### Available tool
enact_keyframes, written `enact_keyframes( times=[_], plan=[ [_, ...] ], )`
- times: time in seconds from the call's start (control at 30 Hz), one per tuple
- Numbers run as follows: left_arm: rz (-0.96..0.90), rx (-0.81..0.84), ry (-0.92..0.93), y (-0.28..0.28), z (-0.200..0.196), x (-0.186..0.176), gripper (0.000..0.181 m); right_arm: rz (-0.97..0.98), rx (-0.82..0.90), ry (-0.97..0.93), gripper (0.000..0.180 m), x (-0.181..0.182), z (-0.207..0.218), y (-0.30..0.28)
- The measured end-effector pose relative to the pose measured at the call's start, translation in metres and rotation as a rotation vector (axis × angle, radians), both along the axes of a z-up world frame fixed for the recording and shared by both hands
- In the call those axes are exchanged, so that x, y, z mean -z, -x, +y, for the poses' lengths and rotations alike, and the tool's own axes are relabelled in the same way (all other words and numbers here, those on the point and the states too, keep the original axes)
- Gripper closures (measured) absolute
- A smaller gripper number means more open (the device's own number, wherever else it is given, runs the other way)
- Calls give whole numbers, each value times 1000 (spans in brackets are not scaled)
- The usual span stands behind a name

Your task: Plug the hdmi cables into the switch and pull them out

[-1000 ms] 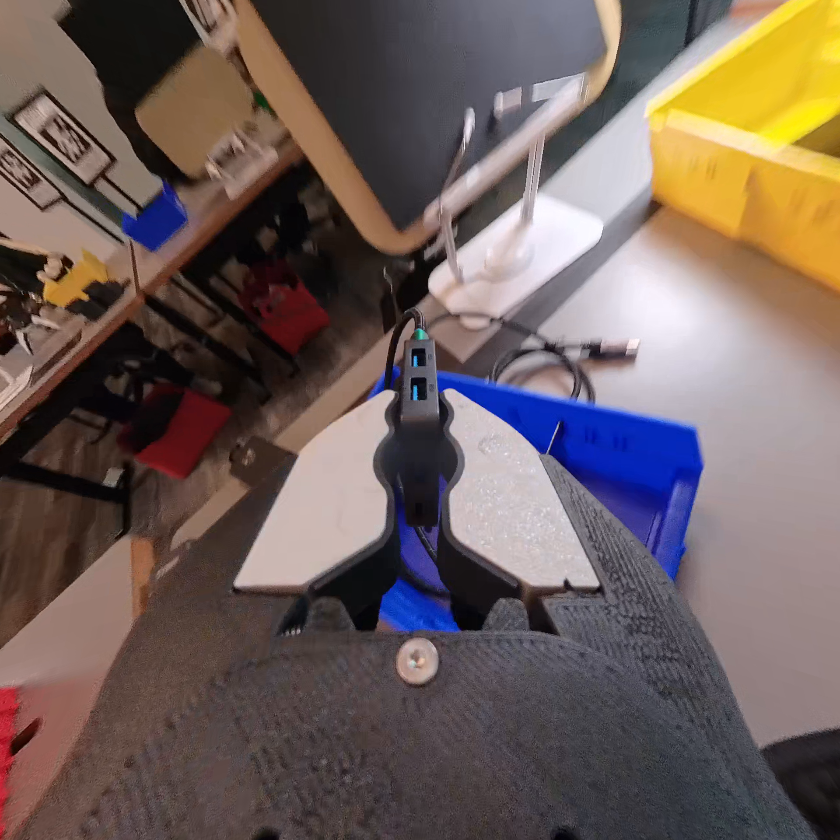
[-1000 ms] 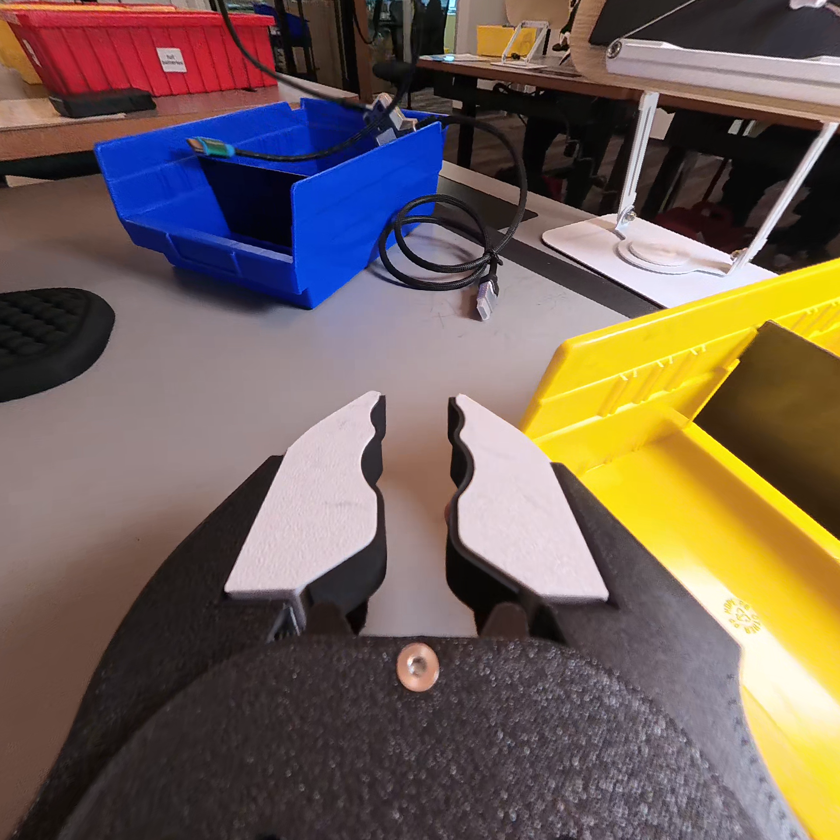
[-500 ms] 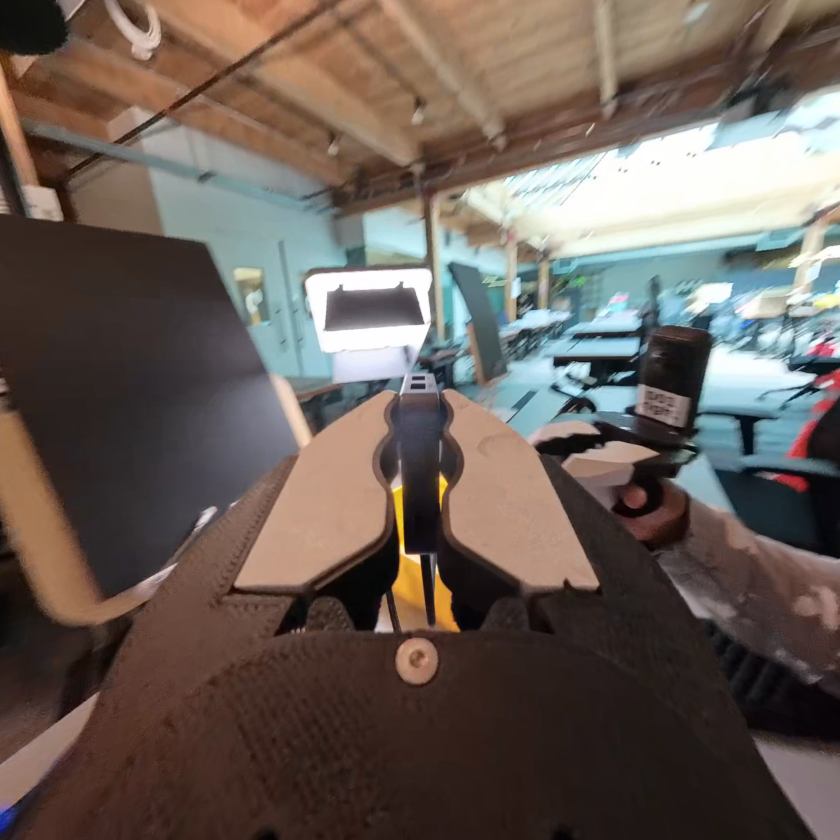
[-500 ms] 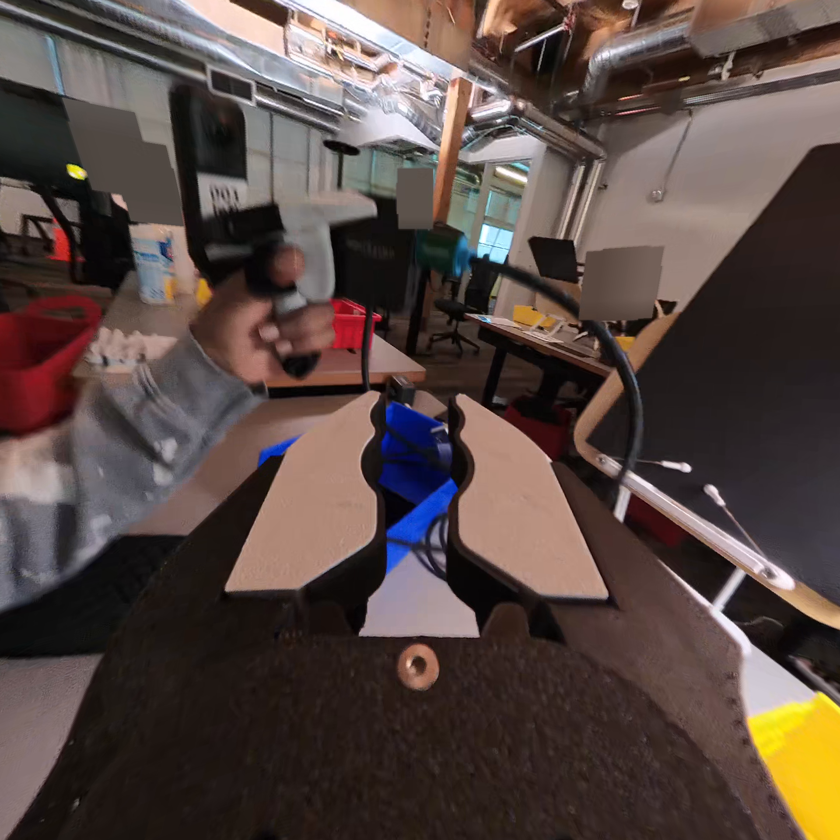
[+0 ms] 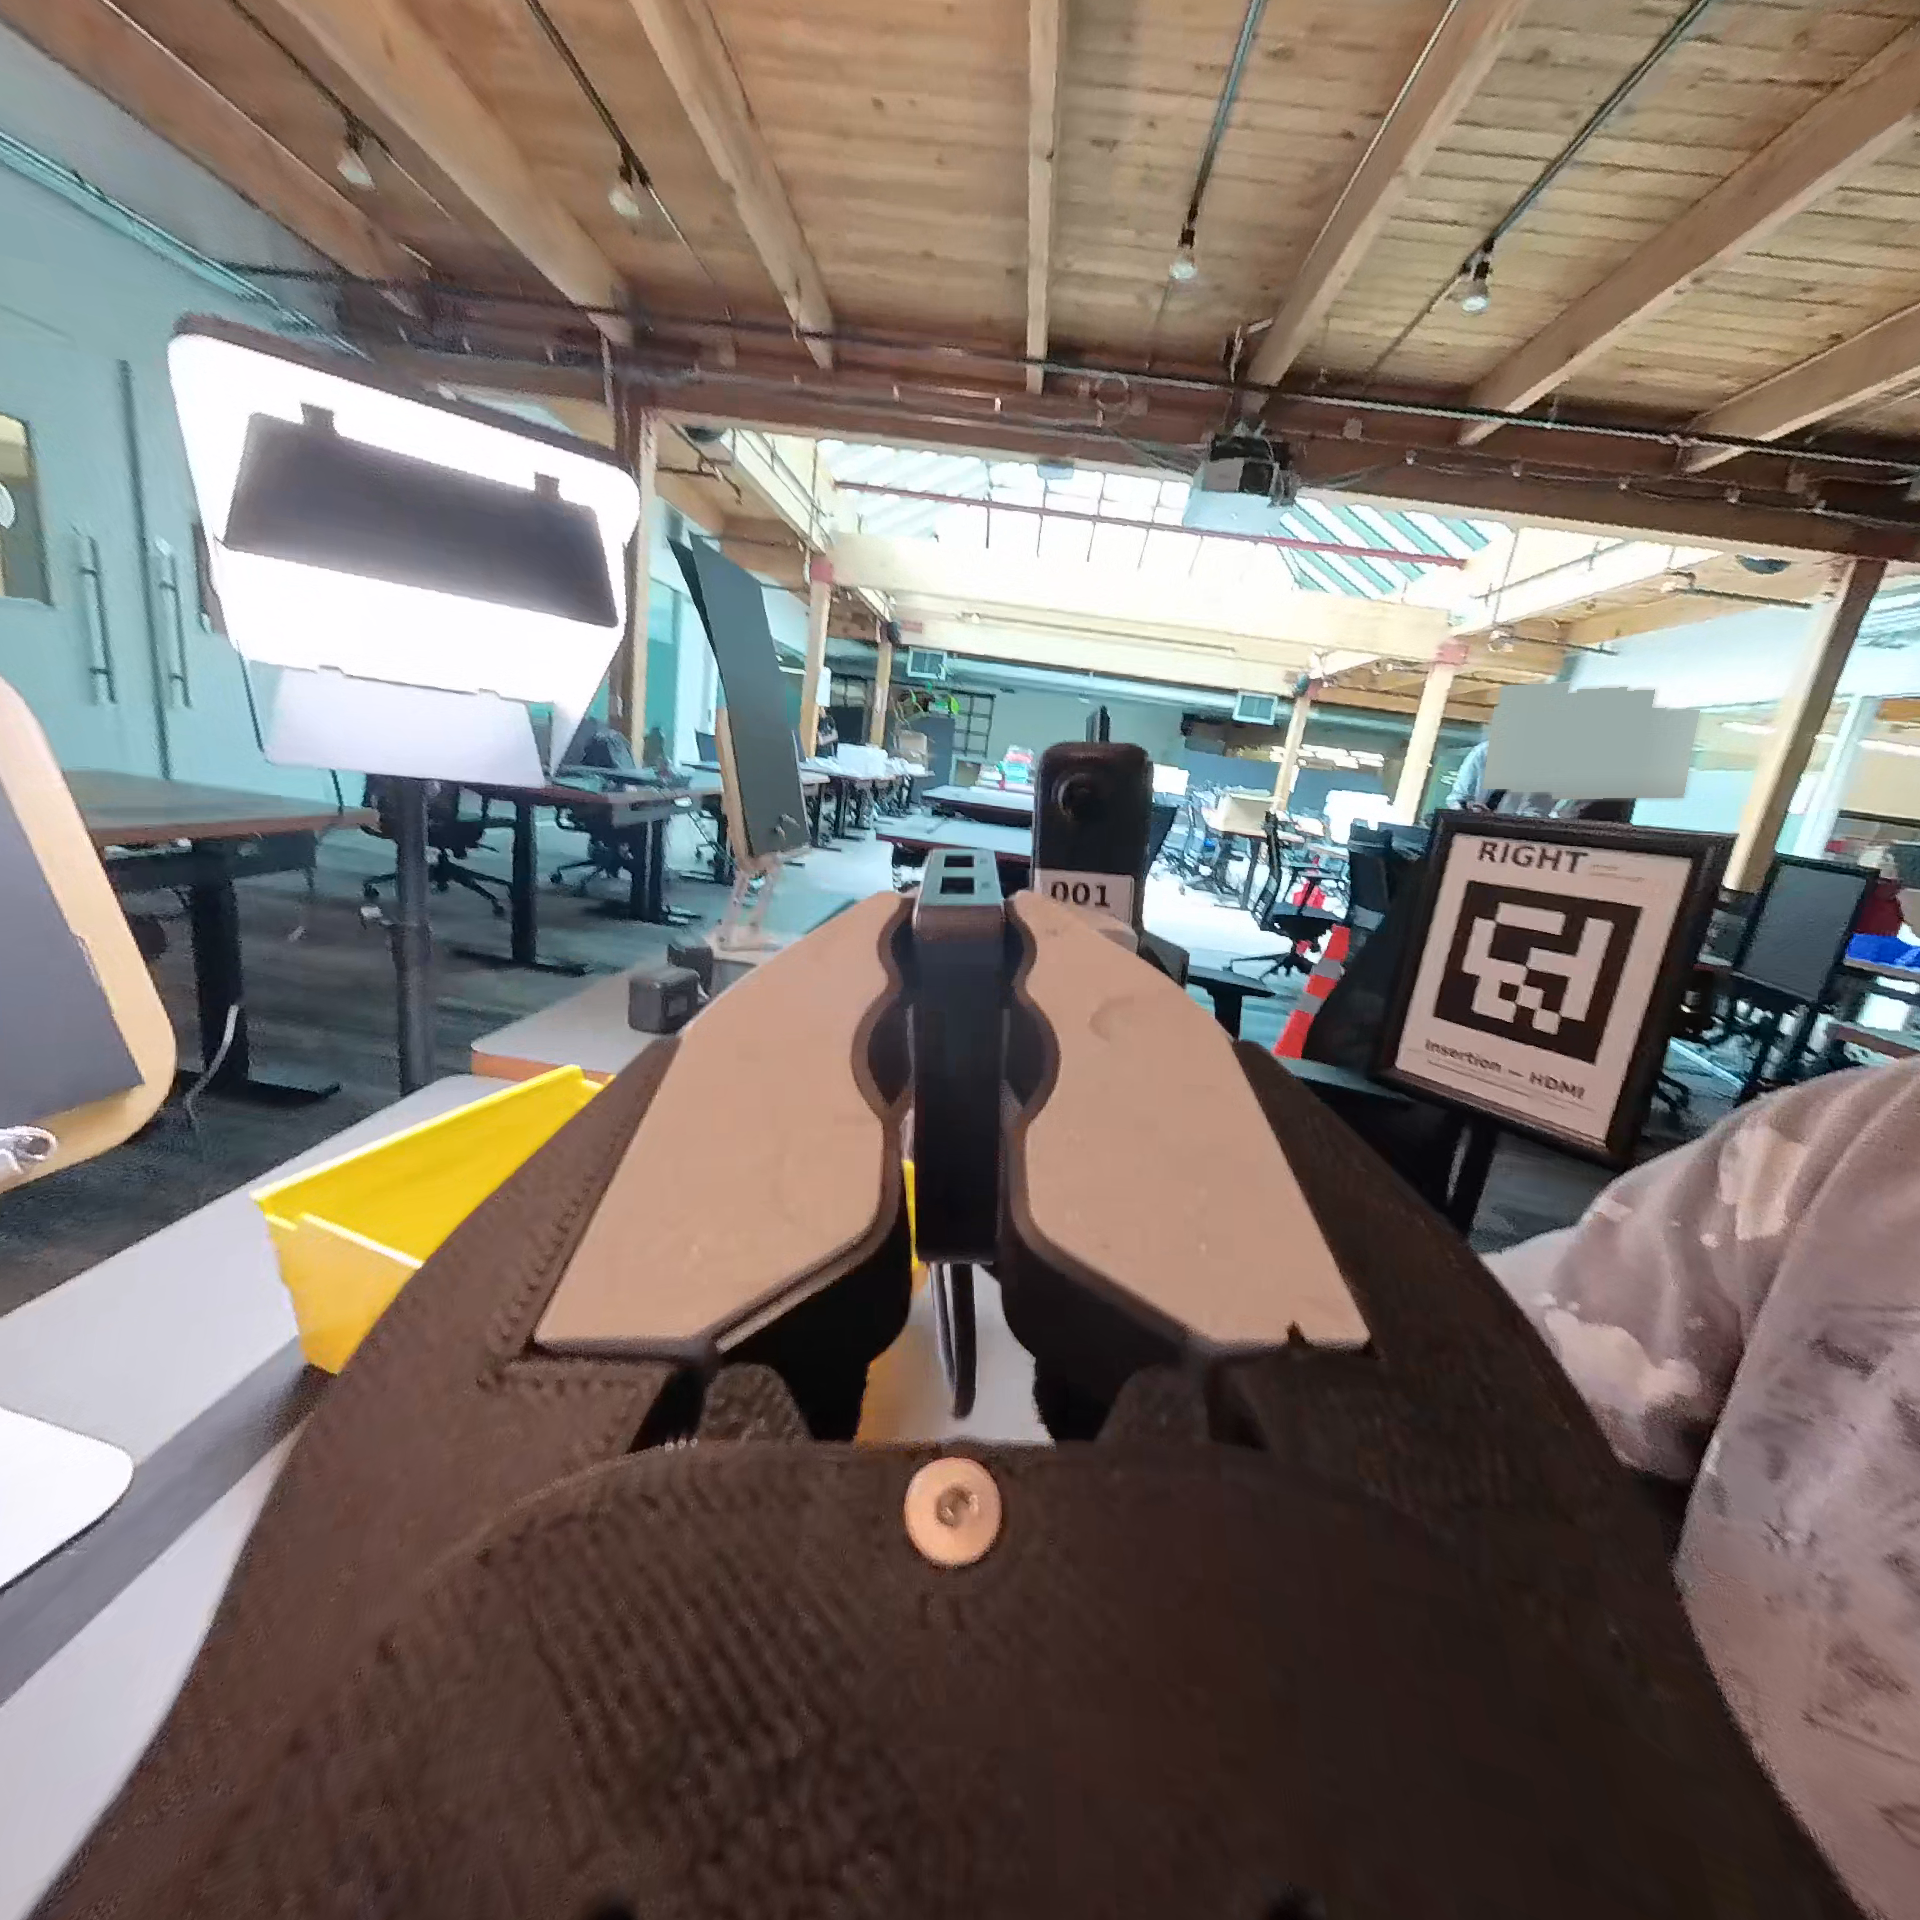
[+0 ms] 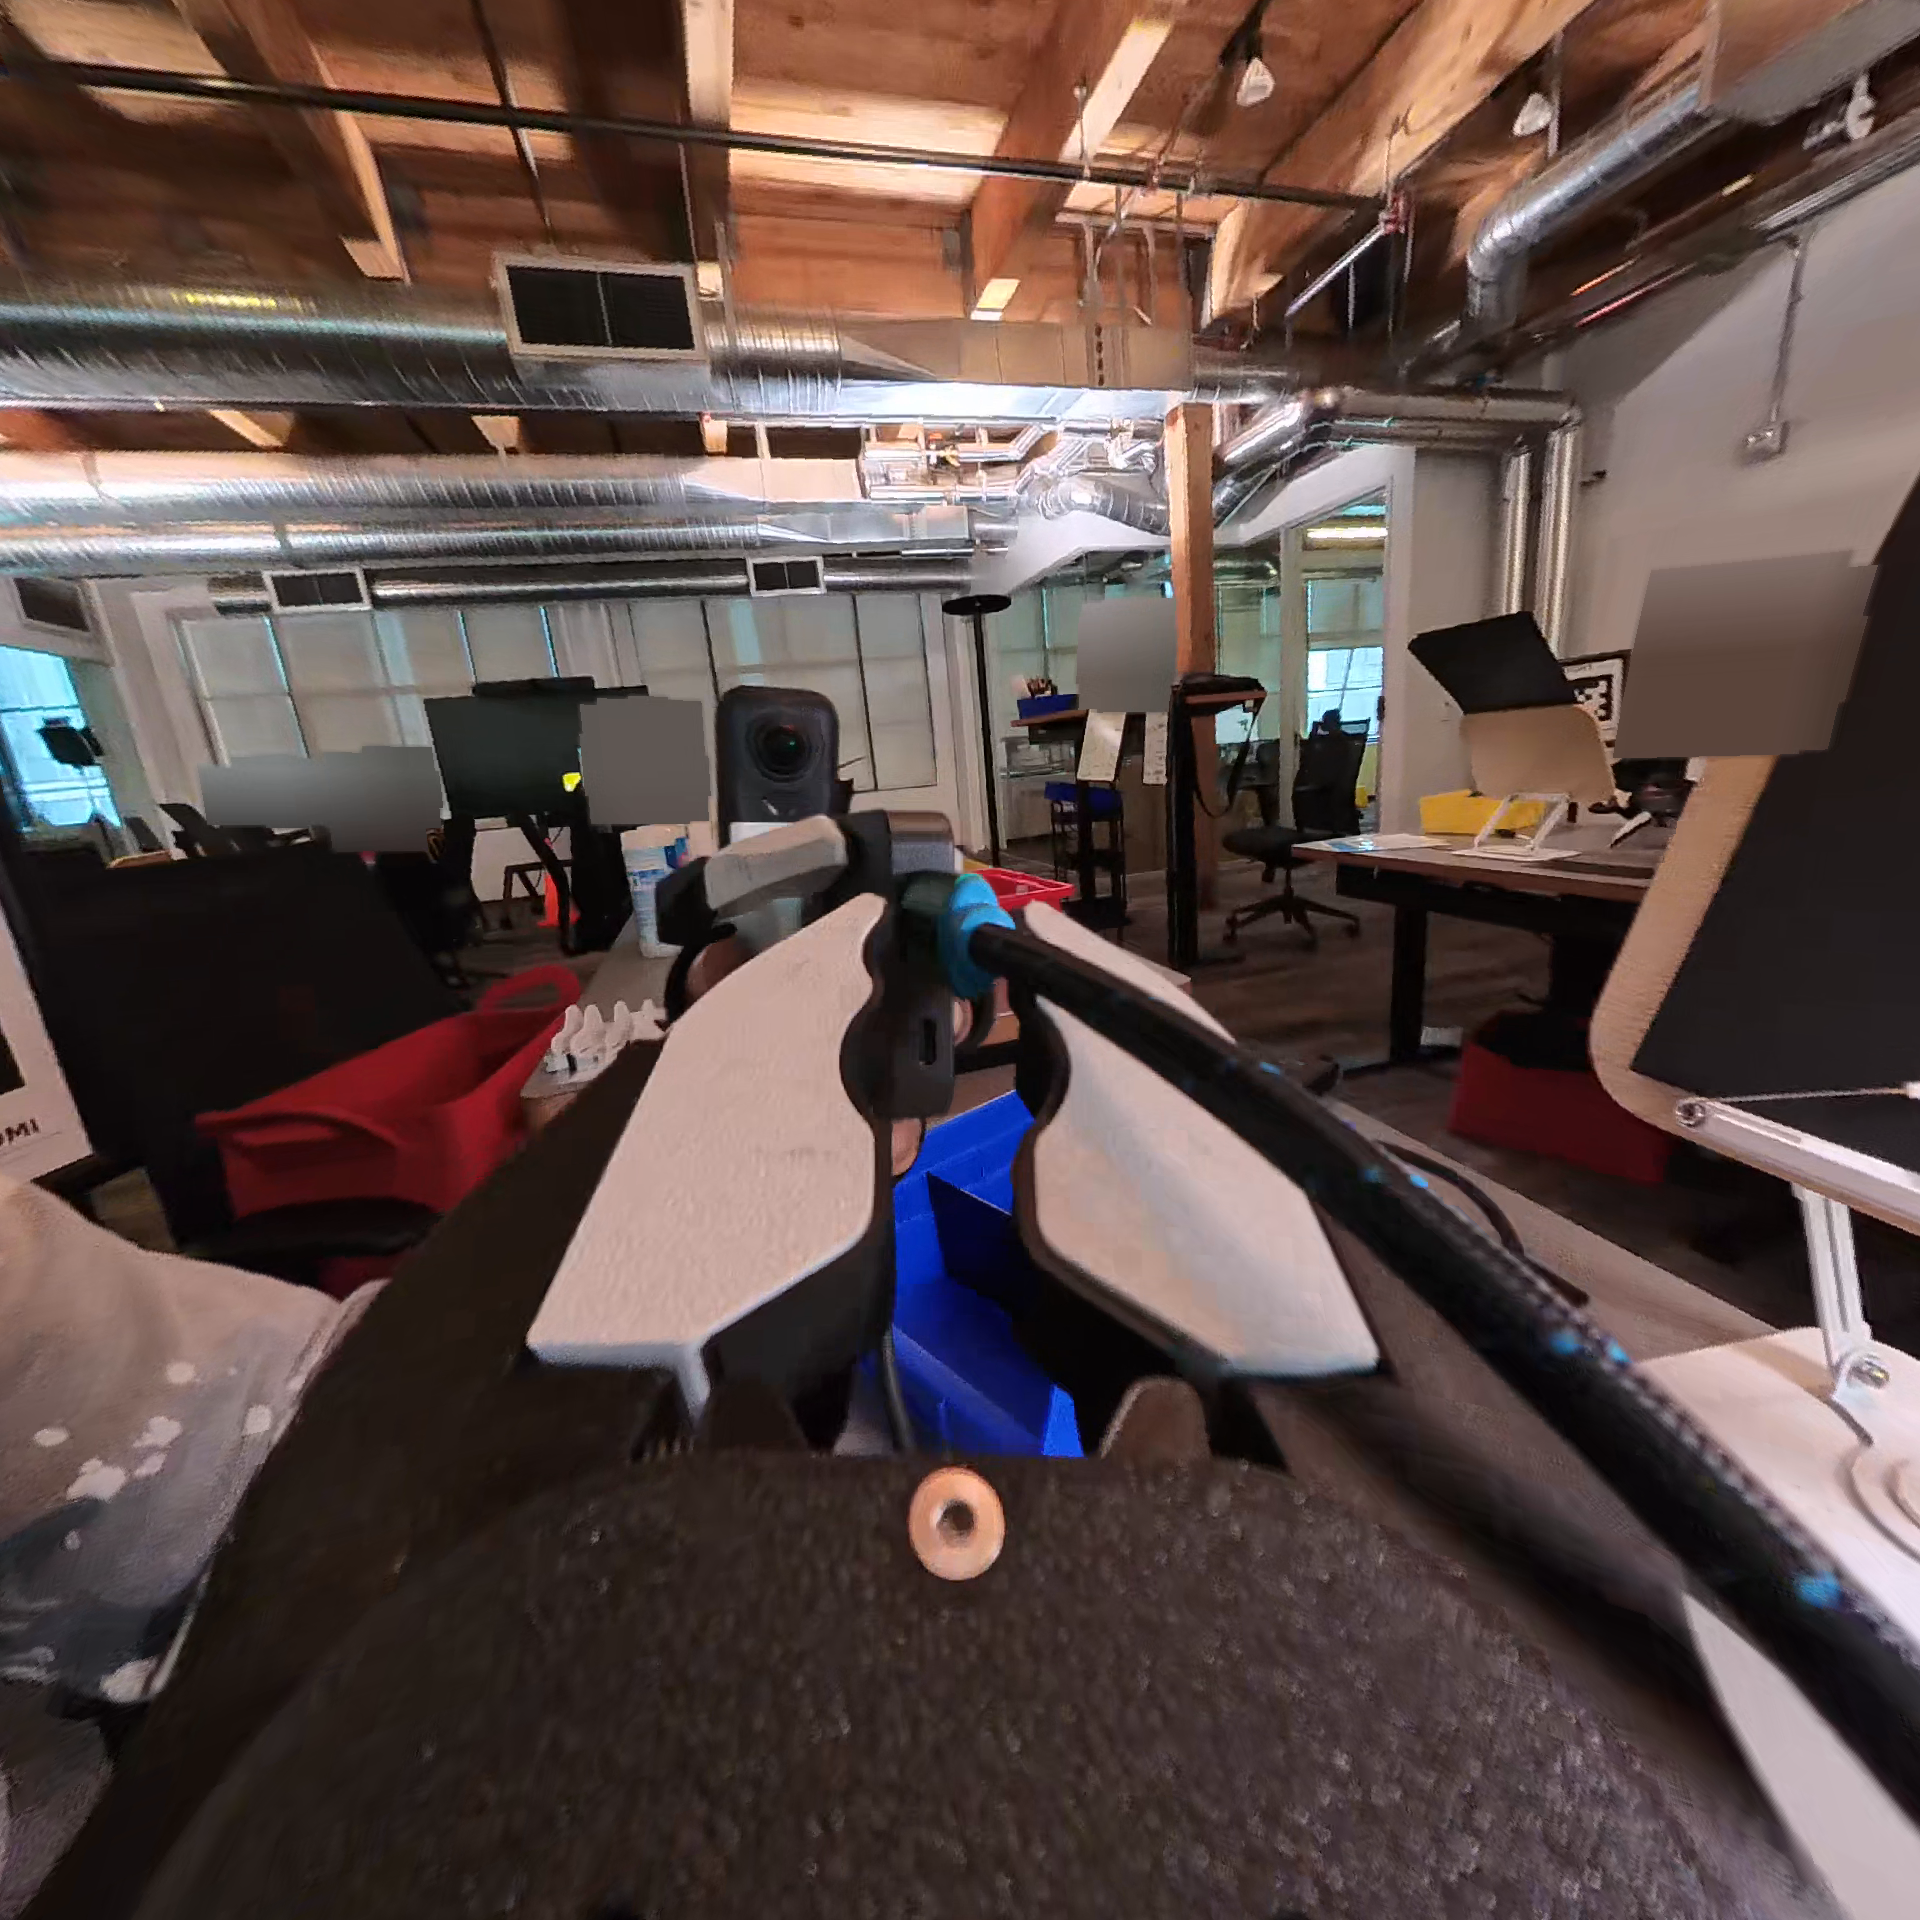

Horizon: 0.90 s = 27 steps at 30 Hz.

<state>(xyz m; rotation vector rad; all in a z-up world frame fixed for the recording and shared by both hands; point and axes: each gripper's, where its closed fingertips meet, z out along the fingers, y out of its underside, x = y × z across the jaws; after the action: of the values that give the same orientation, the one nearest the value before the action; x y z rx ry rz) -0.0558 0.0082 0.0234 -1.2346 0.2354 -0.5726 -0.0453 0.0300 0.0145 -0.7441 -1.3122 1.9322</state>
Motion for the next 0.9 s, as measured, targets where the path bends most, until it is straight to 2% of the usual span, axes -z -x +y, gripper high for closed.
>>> enact_keyframes(
  times=[0.03,0.23,0.53,0.9],
  plan=[
    [7,19,14,-3,1,3,166,6,-19,-10,162,0,0,-3],
    [13,65,87,-9,2,12,165,-18,-94,7,167,-1,-3,-12],
    [125,96,125,-28,6,25,163,-27,-210,127,168,-5,-8,-15],
    [-24,69,46,-16,18,21,166,44,-181,190,169,1,4,-7]
  ],
)
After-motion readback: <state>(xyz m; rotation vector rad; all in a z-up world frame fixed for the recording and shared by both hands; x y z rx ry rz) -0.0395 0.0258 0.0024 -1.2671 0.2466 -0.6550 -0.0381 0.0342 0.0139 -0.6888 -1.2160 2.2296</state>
